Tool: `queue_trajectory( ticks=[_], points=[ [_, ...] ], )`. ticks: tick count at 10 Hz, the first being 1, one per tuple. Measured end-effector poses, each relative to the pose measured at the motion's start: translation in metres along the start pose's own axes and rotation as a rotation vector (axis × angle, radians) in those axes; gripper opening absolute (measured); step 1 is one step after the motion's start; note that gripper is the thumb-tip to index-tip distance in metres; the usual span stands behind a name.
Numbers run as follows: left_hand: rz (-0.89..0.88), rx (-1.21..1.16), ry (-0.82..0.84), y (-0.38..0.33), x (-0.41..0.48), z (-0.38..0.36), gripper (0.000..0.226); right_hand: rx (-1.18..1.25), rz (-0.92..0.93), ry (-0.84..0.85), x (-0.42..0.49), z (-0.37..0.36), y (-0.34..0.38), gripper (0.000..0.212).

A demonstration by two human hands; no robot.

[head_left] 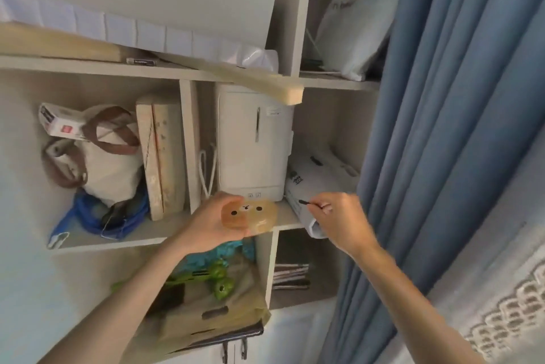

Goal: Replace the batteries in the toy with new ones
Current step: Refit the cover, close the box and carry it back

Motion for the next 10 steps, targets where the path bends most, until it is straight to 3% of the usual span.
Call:
queue_trajectory(
  ticks=[1, 2, 3, 4, 5, 8, 10],
  points=[
    [0.104, 0.091, 0.07, 0.013, 0.023, 0.004, 0.083, -0.168, 0.034, 0.105, 0.042, -0.037, -0.008, 0.03],
    [0.18, 0.175, 0.102, 0.027, 0.039, 0.005, 0.082, -0.319, 0.11, 0.105, 0.07, -0.074, -0.008, 0.025],
    [0.181, 0.291, 0.145, 0.035, 0.052, -0.006, 0.068, -0.515, 0.2, 0.15, 0.083, -0.104, -0.001, 0.021],
    [0.156, 0.395, 0.145, 0.046, 0.061, -0.022, 0.041, -0.641, 0.249, 0.203, 0.084, -0.131, 0.001, 0.019],
    [0.14, 0.429, 0.13, 0.057, 0.065, -0.039, 0.036, -0.691, 0.228, 0.237, 0.077, -0.154, -0.002, 0.019],
    [0.066, 0.47, 0.035, 0.061, 0.066, -0.05, 0.042, -0.684, 0.19, 0.204, 0.071, -0.168, -0.005, 0.014],
    [-0.008, 0.425, -0.069, 0.055, 0.054, -0.046, 0.038, -0.454, 0.16, 0.124, 0.062, -0.164, -0.007, 0.029]
  ],
)
Point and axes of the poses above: each hand's wrist, its own x-axis towards the middle knuckle, its own z-axis out of the back of the hand, y = z × x, the point moved 1 cm from there along x, towards the middle knuckle, and after that the axes turned 5 degrees about -y, right-handed, at the moved point
